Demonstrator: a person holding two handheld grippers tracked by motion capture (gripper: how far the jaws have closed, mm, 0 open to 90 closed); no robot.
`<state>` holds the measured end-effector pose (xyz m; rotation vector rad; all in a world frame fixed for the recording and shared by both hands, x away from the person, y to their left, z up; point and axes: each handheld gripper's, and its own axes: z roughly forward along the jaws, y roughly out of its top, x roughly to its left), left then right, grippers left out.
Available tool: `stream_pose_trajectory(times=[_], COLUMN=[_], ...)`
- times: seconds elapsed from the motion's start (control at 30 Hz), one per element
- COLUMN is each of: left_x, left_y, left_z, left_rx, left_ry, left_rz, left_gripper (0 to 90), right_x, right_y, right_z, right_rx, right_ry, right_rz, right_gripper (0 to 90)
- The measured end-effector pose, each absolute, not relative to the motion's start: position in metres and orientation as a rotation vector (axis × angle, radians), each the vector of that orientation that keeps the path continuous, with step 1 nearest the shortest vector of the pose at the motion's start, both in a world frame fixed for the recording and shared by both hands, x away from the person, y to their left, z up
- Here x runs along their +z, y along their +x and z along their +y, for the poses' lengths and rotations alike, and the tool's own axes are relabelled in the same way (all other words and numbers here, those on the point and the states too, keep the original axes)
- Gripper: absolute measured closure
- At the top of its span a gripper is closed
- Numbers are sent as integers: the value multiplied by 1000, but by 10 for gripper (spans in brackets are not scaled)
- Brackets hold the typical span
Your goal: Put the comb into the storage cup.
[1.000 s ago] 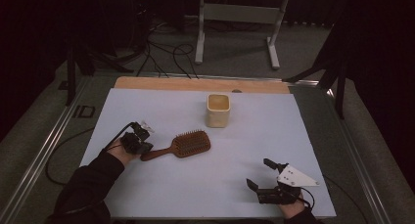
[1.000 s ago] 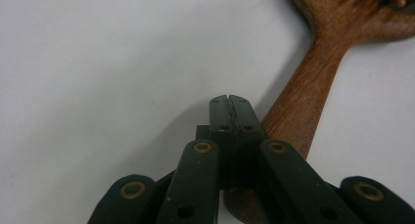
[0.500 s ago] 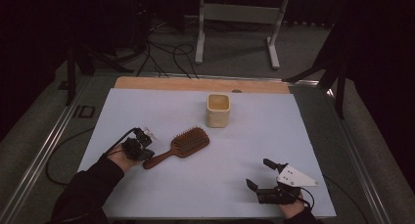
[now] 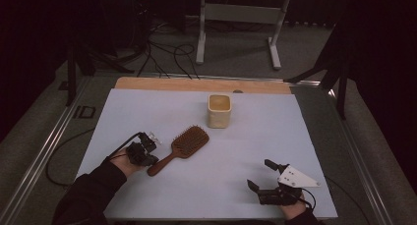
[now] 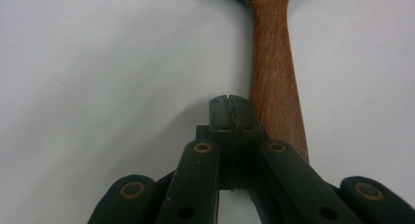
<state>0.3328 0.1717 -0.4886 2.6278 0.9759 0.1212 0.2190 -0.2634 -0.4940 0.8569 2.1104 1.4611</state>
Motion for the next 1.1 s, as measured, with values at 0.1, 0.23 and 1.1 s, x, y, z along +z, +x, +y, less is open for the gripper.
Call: stream_pose_trajectory(times=[0.1,0.23,1.1], left_x=[-489,-489,-472], left_y=[332,330,330], left_z=[170,168,177], left_rx=[113,103,36], left_ry=[2637,2650,2568], left_rz=[969,959,1034], left_gripper=[900,900,890], right_x=[-494,-494,-494], right_y=[219,219,219], right_z=[-264,-263,-263], right_rx=[1461,1461,1463], right_ry=[858,857,866], right_rz=[2110,2110,2110], right_gripper=[85,85,85])
